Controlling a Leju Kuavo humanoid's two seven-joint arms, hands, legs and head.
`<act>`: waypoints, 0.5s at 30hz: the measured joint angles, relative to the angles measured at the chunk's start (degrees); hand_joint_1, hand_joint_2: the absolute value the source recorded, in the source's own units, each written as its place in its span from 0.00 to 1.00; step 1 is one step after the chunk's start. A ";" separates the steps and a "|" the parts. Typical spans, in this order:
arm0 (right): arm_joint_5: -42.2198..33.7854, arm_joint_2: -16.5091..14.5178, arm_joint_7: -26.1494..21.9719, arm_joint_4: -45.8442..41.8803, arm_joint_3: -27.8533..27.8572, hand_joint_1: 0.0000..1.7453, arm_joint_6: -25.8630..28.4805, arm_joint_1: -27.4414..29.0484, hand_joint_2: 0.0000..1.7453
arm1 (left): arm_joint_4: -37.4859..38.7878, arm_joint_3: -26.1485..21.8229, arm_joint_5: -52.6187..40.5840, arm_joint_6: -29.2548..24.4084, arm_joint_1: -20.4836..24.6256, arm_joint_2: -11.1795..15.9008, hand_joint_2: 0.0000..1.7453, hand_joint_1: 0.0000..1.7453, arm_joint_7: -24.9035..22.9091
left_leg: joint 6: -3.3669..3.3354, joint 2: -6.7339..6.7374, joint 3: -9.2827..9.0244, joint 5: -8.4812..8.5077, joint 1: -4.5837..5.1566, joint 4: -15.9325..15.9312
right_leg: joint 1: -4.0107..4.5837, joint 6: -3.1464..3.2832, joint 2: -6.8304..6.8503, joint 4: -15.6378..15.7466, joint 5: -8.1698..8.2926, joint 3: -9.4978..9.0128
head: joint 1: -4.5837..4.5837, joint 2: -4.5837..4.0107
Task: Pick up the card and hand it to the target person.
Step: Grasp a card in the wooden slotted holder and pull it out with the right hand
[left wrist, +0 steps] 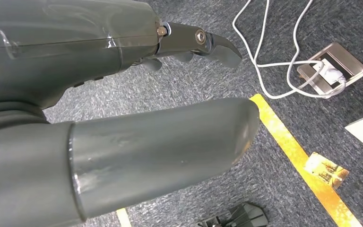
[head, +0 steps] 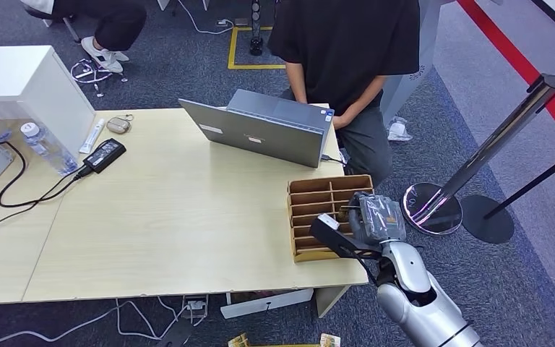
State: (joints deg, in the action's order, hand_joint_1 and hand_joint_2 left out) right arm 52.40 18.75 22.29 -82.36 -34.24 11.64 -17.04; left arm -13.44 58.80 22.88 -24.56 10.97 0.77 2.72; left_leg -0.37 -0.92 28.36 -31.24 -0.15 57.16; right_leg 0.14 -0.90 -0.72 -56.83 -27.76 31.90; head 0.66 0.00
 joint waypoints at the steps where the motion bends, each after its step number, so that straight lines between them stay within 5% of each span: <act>1: -0.07 0.22 0.20 -0.69 0.08 0.85 -0.07 0.00 1.00 | 0.00 0.00 0.00 -0.02 -0.01 0.00 0.00 0.00 0.04 | 0.00 0.00 0.00 0.00 0.00 0.00 | 0.00 0.00 0.00 0.00 0.00 0.00 | 0.00 0.00; 15: -0.22 3.27 2.50 -11.18 2.25 0.86 -2.43 -0.55 1.00 | 0.00 0.00 0.13 -0.12 -0.17 0.00 0.00 0.00 0.54 | 0.00 -0.01 0.01 0.00 0.00 0.00 | 0.00 0.00 0.01 0.00 0.00 0.00 | 0.00 0.00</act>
State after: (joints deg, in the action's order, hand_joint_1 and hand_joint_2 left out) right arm 52.18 22.02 24.79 -93.54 -31.99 9.21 -17.58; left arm -13.44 58.80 23.02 -24.68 10.81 0.77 3.25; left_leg -0.37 -0.93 28.37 -31.24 -0.15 57.16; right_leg 0.14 -0.90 -0.71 -56.83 -27.76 31.90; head 0.66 0.00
